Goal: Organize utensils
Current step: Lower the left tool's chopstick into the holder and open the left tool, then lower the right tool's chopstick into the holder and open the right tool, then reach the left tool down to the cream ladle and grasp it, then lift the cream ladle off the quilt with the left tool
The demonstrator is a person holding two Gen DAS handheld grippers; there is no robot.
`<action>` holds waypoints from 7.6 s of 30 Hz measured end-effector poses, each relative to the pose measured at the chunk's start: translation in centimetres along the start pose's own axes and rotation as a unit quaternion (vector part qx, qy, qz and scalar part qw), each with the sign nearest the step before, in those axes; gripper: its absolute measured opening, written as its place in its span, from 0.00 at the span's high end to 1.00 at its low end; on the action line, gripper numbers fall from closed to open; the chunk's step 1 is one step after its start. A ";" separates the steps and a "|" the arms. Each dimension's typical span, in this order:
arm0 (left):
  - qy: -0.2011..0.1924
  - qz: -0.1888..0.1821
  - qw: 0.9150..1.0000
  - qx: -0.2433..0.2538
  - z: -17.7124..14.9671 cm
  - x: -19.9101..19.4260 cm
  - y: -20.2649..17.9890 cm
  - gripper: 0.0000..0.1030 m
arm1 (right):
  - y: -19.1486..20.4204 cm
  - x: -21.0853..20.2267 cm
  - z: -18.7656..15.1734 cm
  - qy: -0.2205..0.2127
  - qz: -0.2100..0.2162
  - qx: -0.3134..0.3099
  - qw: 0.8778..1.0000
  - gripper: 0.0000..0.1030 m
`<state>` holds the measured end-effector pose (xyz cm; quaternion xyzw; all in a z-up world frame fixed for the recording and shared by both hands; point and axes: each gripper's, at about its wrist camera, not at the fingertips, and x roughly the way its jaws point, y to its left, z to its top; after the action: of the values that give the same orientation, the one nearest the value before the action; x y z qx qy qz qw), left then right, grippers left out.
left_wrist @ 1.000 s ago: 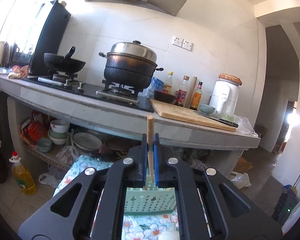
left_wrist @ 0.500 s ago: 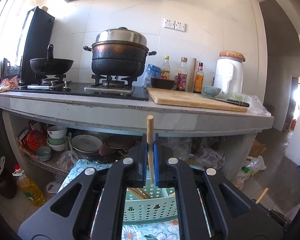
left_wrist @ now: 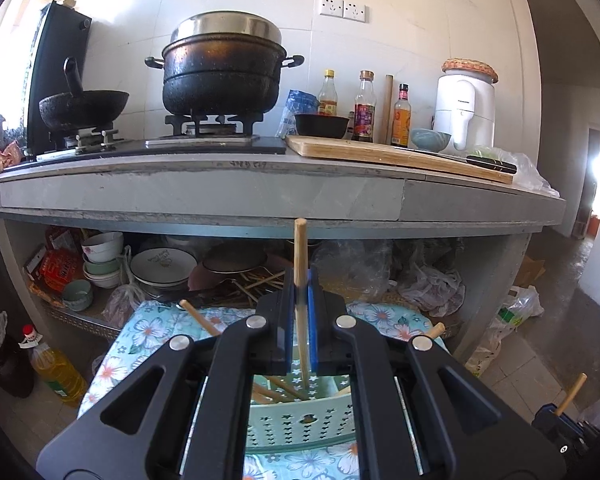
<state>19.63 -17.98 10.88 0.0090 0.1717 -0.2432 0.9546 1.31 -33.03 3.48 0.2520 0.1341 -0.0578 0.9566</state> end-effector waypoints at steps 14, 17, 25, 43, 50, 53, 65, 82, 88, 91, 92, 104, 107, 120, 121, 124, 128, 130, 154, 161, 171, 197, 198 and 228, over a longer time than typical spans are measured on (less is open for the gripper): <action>-0.008 -0.018 1.000 -0.001 -0.4 -0.8 -0.8 0.51 | -0.3 -0.2 -0.3 0.005 -0.002 0.012 1.000 0.93; -0.005 -0.014 1.000 0.000 -0.2 -2.1 -0.6 0.42 | -0.2 -0.4 -0.4 0.003 -0.001 0.014 1.000 0.93; -0.001 -0.013 1.000 -0.003 -0.1 -6.6 0.7 0.27 | 0.3 -0.9 -0.6 0.004 0.006 0.017 1.000 0.93; 0.069 0.004 0.998 -0.012 -3.6 -9.2 4.8 0.22 | 2.9 -1.3 -0.8 0.004 0.019 -0.004 1.000 0.93; 0.073 0.004 0.997 -0.010 -3.9 -9.4 5.2 0.19 | 3.5 -1.1 -0.8 0.006 0.021 -0.007 1.000 0.93; 0.073 0.006 0.997 -0.012 -4.0 -9.5 5.4 0.19 | 3.7 -1.0 -0.8 0.008 0.022 -0.008 1.000 0.93; 0.079 0.010 0.997 -0.017 -4.3 -9.7 5.9 0.19 | 3.8 -1.1 -0.9 0.012 0.026 -0.005 1.000 0.93; 0.083 0.028 0.994 -0.062 -5.9 -10.8 10.0 0.15 | 5.7 1.4 9.9 -0.065 0.079 -0.031 0.994 0.93; 0.082 0.039 0.993 -0.076 -6.3 -11.1 12.2 0.15 | 9.0 3.8 12.9 -0.105 0.057 -0.078 0.990 0.93; 0.081 0.043 0.992 -0.084 -6.4 -11.1 13.2 0.15 | 10.5 6.1 13.3 -0.111 0.030 -0.108 0.987 0.93; 0.080 0.045 0.992 -0.086 -6.5 -11.2 13.5 0.15 | 10.9 7.0 13.3 -0.110 0.022 -0.116 0.987 0.93; 0.081 0.059 0.989 -0.106 -6.9 -11.7 15.7 0.14 | 11.0 14.1 9.6 -0.041 -0.025 -0.144 0.988 0.90; 0.083 0.057 0.989 -0.107 -7.0 -11.7 15.8 0.14 | 10.7 13.3 9.5 -0.042 -0.024 -0.138 0.989 0.77; 0.079 0.043 0.992 -0.086 -7.1 -12.6 14.2 0.14 | 8.5 5.4 9.7 -0.066 -0.026 -0.111 0.991 0.53; 0.080 0.041 0.992 -0.084 -7.2 -12.6 14.1 0.14 | 8.1 4.5 9.4 -0.064 -0.027 -0.109 0.992 0.49; 0.089 0.037 0.992 -0.079 -7.7 -12.6 13.7 0.14 | 6.6 2.0 8.4 -0.037 -0.010 -0.089 0.995 0.42; 0.114 0.029 0.991 -0.063 -9.2 -12.1 12.7 0.14 | 4.9 0.0 5.4 0.019 -0.006 -0.080 0.997 0.38; 0.129 0.025 0.990 -0.055 -10.2 -11.8 12.1 0.14 | 4.2 -0.3 3.1 0.058 -0.010 -0.084 0.995 0.37; 0.246 -0.022 0.968 -0.054 -20.0 -10.4 9.2 0.15 | 0.6 -1.6 -17.2 0.306 -0.007 -0.044 0.951 0.27; 0.265 -0.066 0.960 -0.059 -20.7 -10.0 8.6 0.44 | 0.2 -0.9 -17.8 0.315 -0.006 -0.034 0.948 0.17; 0.297 -0.078 0.949 -0.070 -22.0 -8.7 8.3 0.80 | 0.5 -0.3 -18.2 0.320 0.001 -0.031 0.947 0.06; 0.326 -0.077 0.937 -0.104 -23.0 -8.4 8.7 0.88 | -0.1 -0.6 -18.2 0.310 0.014 -0.015 0.951 0.06; 0.326 -0.077 0.936 -0.105 -23.0 -8.4 8.6 0.88 | -0.1 -0.6 -18.2 0.310 0.013 -0.015 0.951 0.06; 0.248 -0.022 0.938 -0.241 -21.3 -9.4 17.1 0.96 | 1.5 -0.1 -18.8 0.321 -0.022 -0.075 0.944 0.06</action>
<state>13.06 3.59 -7.18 -0.1653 0.4567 -0.2052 0.8497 -2.82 -22.33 -11.51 0.1821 0.4436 0.0158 0.8774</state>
